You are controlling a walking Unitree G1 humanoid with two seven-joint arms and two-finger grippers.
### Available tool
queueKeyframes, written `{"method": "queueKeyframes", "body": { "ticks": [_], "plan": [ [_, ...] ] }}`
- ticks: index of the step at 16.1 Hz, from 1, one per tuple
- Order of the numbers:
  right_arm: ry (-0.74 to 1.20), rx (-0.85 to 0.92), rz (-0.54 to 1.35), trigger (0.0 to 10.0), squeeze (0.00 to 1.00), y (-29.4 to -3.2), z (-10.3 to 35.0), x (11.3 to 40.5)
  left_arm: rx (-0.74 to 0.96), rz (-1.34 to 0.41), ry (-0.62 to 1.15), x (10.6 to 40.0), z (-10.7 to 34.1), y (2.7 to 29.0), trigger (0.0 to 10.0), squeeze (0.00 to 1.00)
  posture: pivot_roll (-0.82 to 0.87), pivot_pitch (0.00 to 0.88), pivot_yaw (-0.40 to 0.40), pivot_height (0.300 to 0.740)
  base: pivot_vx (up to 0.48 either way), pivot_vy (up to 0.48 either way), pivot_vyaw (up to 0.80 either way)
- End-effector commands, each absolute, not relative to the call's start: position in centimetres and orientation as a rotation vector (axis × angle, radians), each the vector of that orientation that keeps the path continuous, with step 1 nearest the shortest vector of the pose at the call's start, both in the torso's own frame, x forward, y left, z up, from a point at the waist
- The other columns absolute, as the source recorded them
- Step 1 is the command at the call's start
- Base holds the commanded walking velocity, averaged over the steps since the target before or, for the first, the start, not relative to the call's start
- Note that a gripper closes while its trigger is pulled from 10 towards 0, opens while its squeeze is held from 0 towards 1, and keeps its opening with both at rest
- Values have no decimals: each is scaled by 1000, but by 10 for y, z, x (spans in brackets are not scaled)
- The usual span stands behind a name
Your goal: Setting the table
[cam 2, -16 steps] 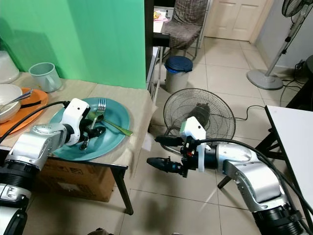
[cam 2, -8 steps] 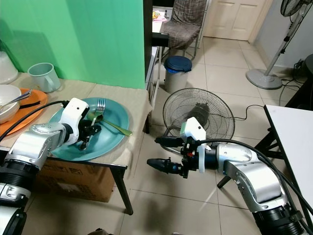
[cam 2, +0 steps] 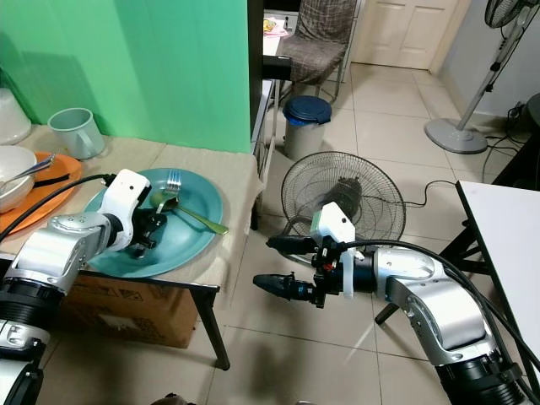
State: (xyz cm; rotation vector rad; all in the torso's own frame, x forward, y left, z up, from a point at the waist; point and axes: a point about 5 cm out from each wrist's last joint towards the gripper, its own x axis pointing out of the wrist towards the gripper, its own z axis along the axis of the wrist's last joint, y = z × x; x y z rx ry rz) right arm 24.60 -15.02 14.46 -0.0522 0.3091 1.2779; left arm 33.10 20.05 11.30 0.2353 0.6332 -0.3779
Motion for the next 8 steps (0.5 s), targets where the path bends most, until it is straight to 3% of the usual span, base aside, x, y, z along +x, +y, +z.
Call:
{"method": "queueKeyframes", "body": {
  "ticks": [1, 8],
  "plan": [
    [308, -66, 1291, 10000, 0, -151, 146, 247, 235, -370, 678, 325, 105, 202, 0, 0, -64, 0, 12, 740, 0, 0, 0],
    [298, -75, 1288, 10000, 0, -152, 146, 249, 243, -296, 634, 313, 114, 212, 0, 0, -62, 0, 10, 740, 0, 0, 0]
  ]
}}
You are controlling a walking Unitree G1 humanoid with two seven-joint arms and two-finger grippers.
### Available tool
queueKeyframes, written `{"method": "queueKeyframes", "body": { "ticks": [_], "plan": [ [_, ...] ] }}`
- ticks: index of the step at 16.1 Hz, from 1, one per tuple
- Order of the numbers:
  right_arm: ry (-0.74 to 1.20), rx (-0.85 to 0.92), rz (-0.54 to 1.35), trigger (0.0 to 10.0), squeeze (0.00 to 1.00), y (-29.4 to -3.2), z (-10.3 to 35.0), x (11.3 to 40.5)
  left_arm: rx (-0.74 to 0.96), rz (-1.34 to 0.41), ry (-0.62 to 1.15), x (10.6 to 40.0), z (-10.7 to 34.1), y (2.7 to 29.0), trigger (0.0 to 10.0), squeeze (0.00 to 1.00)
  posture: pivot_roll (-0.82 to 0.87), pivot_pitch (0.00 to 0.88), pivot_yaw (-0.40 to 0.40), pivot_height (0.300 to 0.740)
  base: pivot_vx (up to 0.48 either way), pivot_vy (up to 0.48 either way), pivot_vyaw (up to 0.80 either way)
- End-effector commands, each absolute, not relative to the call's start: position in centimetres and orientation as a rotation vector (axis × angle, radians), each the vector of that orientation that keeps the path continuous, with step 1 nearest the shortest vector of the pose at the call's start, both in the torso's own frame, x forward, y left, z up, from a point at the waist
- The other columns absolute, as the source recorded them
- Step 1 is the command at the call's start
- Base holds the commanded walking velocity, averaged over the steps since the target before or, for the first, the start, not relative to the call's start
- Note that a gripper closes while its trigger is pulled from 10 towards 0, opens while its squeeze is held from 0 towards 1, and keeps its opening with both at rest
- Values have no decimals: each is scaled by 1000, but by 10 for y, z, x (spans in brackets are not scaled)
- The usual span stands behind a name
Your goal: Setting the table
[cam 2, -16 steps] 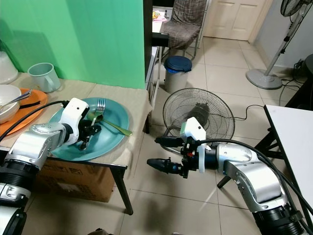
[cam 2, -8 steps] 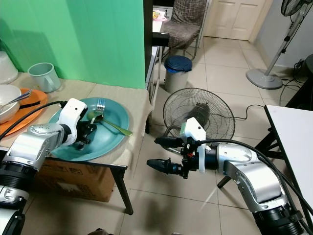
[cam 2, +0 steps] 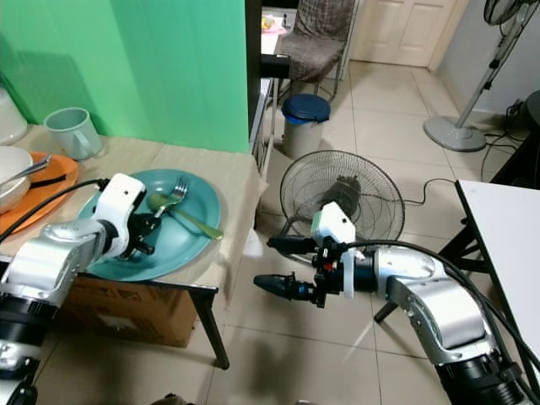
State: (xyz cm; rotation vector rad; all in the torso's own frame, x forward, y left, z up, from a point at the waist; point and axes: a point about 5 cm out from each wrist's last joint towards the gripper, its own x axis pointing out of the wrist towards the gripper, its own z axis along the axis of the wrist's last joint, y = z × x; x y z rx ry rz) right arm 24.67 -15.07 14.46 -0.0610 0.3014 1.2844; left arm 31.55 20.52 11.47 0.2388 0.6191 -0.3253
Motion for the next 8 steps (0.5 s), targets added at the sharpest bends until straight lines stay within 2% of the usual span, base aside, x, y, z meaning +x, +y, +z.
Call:
{"method": "queueKeyframes", "body": {
  "ticks": [1, 5, 8],
  "plan": [
    [296, -76, 1288, 10000, 0, -152, 146, 249, 247, -287, 628, 311, 116, 213, 0, 0, -62, 0, 10, 740, 0, 0, 0],
    [226, 6, 1230, 10000, 0, -154, 157, 254, 257, -235, 521, 298, 147, 217, 0, 0, -56, 0, 11, 740, 0, 0, 0],
    [223, 6, 1228, 10000, 0, -152, 154, 255, 267, -219, 501, 296, 152, 219, 0, 0, -50, 0, 7, 740, 0, 0, 0]
  ]
}}
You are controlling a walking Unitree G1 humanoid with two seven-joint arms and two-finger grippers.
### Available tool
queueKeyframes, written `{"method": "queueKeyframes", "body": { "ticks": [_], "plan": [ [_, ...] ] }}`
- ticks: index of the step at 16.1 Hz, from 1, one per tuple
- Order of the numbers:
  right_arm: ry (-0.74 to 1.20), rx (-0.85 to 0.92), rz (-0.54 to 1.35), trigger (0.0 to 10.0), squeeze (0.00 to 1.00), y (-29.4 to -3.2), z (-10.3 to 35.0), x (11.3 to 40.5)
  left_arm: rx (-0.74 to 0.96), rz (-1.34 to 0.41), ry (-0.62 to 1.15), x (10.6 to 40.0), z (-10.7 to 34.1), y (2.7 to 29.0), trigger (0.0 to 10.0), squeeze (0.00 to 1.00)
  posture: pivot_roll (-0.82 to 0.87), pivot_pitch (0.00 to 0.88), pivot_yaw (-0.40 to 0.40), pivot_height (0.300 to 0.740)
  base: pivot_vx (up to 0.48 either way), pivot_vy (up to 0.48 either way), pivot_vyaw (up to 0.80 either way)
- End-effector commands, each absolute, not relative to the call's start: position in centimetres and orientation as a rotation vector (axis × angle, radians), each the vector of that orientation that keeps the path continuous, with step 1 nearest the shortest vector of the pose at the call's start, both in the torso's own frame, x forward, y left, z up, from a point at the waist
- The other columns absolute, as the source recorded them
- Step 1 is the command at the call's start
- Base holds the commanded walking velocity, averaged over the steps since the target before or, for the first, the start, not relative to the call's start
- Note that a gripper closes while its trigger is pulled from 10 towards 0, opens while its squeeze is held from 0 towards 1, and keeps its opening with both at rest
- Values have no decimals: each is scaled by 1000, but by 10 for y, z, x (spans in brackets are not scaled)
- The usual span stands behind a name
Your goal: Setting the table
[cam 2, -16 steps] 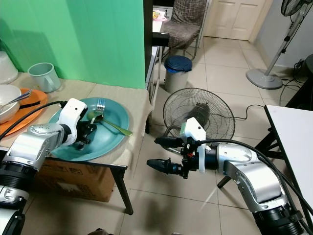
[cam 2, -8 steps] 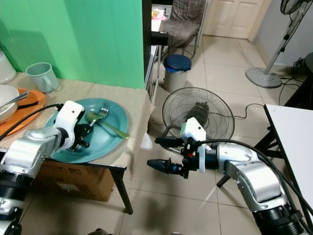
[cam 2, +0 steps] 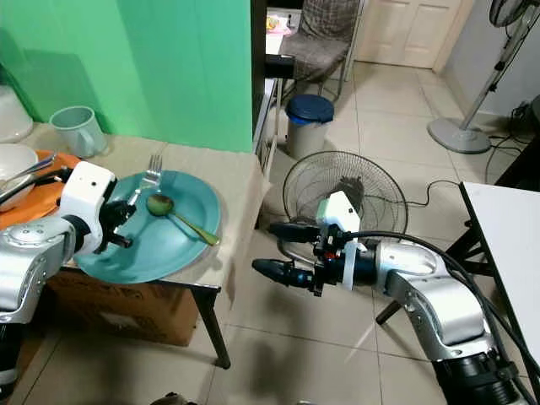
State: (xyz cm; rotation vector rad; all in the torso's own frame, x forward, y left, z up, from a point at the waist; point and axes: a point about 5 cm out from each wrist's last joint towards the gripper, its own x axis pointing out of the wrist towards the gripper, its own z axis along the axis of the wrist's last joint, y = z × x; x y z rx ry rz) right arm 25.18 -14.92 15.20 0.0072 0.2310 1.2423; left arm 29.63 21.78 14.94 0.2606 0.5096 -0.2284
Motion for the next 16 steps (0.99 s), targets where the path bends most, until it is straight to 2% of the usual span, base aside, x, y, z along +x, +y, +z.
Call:
{"method": "queueKeyframes", "body": {
  "ticks": [1, 3, 5, 7, 8, 11, 16],
  "plan": [
    [199, 4, 1207, 10000, 0, -150, 155, 258, 290, -208, 466, 297, 154, 220, 0, 0, -49, 0, 8, 740, 0, 0, 0],
    [156, 14, 1128, 10000, 0, -151, 159, 265, 324, -230, 348, 299, 164, 215, 0, 0, -51, 0, 5, 740, 0, 0, 0],
    [123, 46, 934, 10000, 0, -153, 160, 271, 305, -249, 179, 295, 185, 199, 0, 0, -59, 0, 8, 740, 0, 0, 0],
    [95, 117, 820, 10000, 0, -152, 159, 269, 272, -271, 97, 289, 196, 187, 0, 0, -64, 0, 17, 740, 0, 0, 0],
    [87, 169, 715, 10000, 0, -151, 157, 265, 227, -282, 44, 283, 203, 177, 0, 0, -71, 0, 24, 740, 0, 0, -800],
    [90, 179, 500, 10000, 0, -154, 151, 258, 142, -317, -39, 268, 210, 156, 0, 0, -87, 0, 34, 740, 0, 0, -800],
    [93, 209, 371, 10000, 0, -166, 153, 253, 107, -342, -58, 254, 200, 129, 0, 0, -98, 0, 39, 740, 0, 0, -800]
  ]
}}
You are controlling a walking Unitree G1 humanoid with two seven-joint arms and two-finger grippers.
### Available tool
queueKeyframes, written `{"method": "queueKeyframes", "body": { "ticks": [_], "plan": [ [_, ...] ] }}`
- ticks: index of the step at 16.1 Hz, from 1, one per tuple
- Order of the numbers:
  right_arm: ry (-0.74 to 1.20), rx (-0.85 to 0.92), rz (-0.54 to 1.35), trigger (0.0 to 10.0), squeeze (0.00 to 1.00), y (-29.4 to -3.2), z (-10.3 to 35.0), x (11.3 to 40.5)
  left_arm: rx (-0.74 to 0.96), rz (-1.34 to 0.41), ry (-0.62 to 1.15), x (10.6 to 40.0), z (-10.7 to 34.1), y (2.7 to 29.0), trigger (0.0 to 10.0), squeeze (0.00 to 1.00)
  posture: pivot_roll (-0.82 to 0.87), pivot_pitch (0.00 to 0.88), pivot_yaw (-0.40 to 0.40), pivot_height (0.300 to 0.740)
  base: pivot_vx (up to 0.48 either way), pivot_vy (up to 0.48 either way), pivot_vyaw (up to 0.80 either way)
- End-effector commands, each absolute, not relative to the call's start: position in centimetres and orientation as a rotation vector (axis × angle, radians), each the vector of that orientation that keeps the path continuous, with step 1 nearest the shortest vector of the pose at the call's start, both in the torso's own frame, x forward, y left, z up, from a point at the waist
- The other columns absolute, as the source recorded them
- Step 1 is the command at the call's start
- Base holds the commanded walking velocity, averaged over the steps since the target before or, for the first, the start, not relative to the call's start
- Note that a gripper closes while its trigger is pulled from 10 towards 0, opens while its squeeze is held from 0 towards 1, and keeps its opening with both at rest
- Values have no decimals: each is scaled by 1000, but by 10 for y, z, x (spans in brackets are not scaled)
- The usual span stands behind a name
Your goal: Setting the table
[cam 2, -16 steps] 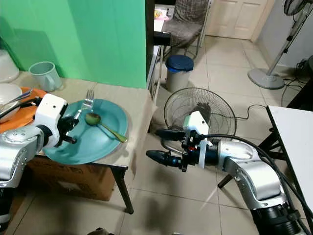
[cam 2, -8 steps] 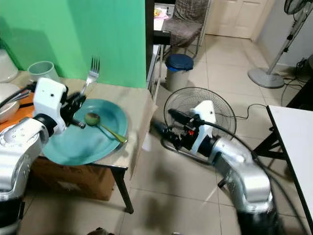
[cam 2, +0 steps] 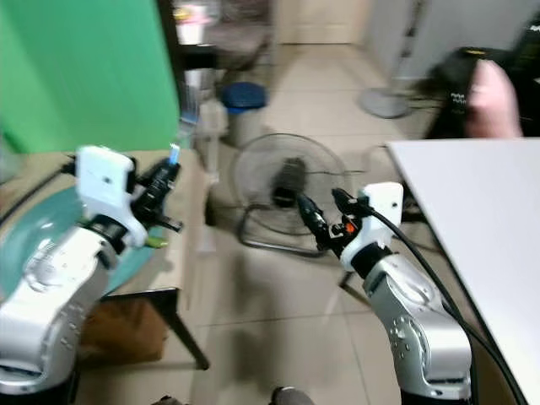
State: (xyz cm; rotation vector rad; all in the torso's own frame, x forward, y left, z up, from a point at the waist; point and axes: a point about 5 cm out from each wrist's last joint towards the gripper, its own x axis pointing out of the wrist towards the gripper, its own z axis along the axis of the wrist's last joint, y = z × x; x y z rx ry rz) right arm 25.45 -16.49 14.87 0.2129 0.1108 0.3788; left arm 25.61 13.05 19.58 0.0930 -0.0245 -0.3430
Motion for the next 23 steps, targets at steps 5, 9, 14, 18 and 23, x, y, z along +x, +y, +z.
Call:
{"method": "queueKeyframes", "body": {
  "ticks": [5, 9, 14, 18, 23],
  "plan": [
    [118, 231, 310, 10000, 0, -166, 150, 252, 51, -271, -62, 258, 198, 123, 2627, 0, -96, 0, 46, 740, 0, 0, -800],
    [113, 216, 223, 10000, 0, -166, 147, 248, 135, -150, 15, 249, 178, 143, 10000, 0, -106, 0, 47, 740, 0, 0, -800],
    [133, 199, 222, 10000, 0, -160, 145, 246, 188, -23, 37, 231, 168, 162, 10000, 0, -100, 5, 29, 740, 0, 0, -800],
    [127, 184, 231, 10000, 0, -156, 147, 246, 182, -6, 35, 227, 168, 174, 10000, 0, -98, 5, 24, 740, 0, 0, -800],
    [76, 173, 255, 10000, 0, -153, 154, 245, 175, 0, 29, 225, 171, 181, 10000, 0, -97, 2, 19, 740, 271, 0, -800]
  ]
}}
